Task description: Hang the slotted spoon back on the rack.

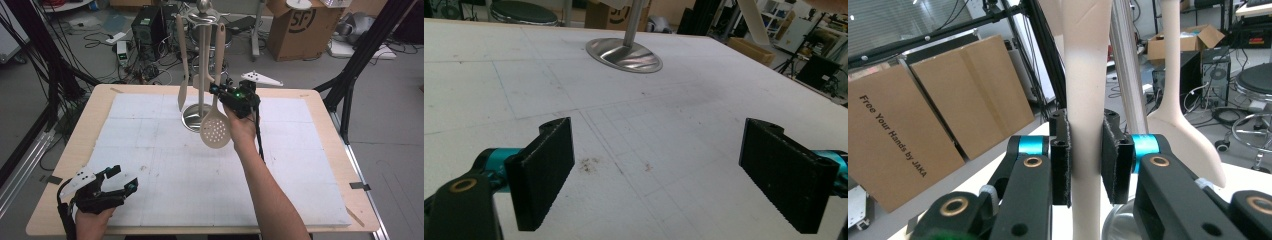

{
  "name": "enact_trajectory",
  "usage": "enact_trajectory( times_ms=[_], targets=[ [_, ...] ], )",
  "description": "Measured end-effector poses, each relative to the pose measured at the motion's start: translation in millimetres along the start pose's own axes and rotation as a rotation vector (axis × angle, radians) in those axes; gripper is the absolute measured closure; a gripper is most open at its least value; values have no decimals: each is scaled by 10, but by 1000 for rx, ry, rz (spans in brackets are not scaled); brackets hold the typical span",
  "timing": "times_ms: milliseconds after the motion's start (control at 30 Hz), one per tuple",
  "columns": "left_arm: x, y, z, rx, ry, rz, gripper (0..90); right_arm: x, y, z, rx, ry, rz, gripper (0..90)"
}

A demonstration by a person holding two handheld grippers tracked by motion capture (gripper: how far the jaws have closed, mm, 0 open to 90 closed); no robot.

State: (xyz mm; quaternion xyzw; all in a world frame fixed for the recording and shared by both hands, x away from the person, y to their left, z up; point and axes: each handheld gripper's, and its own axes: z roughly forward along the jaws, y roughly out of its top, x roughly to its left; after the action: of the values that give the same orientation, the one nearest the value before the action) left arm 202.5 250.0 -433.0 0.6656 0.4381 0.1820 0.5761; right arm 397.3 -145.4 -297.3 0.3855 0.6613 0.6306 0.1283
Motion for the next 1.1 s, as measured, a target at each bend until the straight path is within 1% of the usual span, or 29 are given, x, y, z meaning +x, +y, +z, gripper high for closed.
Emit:
enact_trajectory(
  times_ms=[67,133,200,233,267,300,333,367,400,467,500,533,567,633,700,800,833,900,967,1033,1100],
  targets=[
    [-2,1,-2,-1,0,0,151,-12,-4,2,5,0,4,766],
    [-4,0,1,1,0,1,151,-29,-8,1,6,1,25,749],
    [-4,0,3,2,0,3,151,-51,-15,7,9,-8,32,721],
    [-5,0,4,2,-2,3,151,-59,-21,13,16,-6,42,675],
    [-5,0,4,2,-3,3,151,-73,-27,21,18,-13,41,620],
    [-2,1,4,2,-1,6,151,-74,-33,21,22,-26,47,586],
    [-3,1,5,2,-3,4,151,-76,-39,14,22,-36,48,564],
    [-2,3,10,0,-2,2,151,-77,-48,2,17,-46,49,562],
    [1,5,11,2,-2,4,151,-79,-65,-19,8,-37,52,557],
    [2,8,25,-2,-5,-2,151,-81,-99,-47,18,-45,53,481],
    [4,11,32,3,-7,4,151,-85,-119,-63,24,-43,51,457],
    [0,12,37,5,-8,4,151,-87,-141,-86,26,-47,51,403],
    [-10,16,48,2,-11,5,151,-86,-160,-106,25,-59,52,371],
    [-22,22,67,3,-16,8,151,-92,-215,-173,30,-77,44,370],
    [-36,31,102,7,-26,14,151,-87,-290,-279,18,-90,22,320],
    [-57,48,170,10,-38,17,151,-100,-385,-437,26,-106,4,250],
    [-72,57,208,12,-48,17,151,-103,-411,-479,24,-109,7,239],
    [-98,69,275,21,-60,30,151,-123,-491,-601,18,-112,12,215],
    [-122,75,332,29,-68,37,151,-140,-566,-709,13,-119,16,207],
    [-145,79,392,40,-80,44,151,-154,-633,-801,9,-114,20,207],
    [-161,81,429,45,-89,45,150,-172,-715,-901,8,-120,17,207]
  ],
)
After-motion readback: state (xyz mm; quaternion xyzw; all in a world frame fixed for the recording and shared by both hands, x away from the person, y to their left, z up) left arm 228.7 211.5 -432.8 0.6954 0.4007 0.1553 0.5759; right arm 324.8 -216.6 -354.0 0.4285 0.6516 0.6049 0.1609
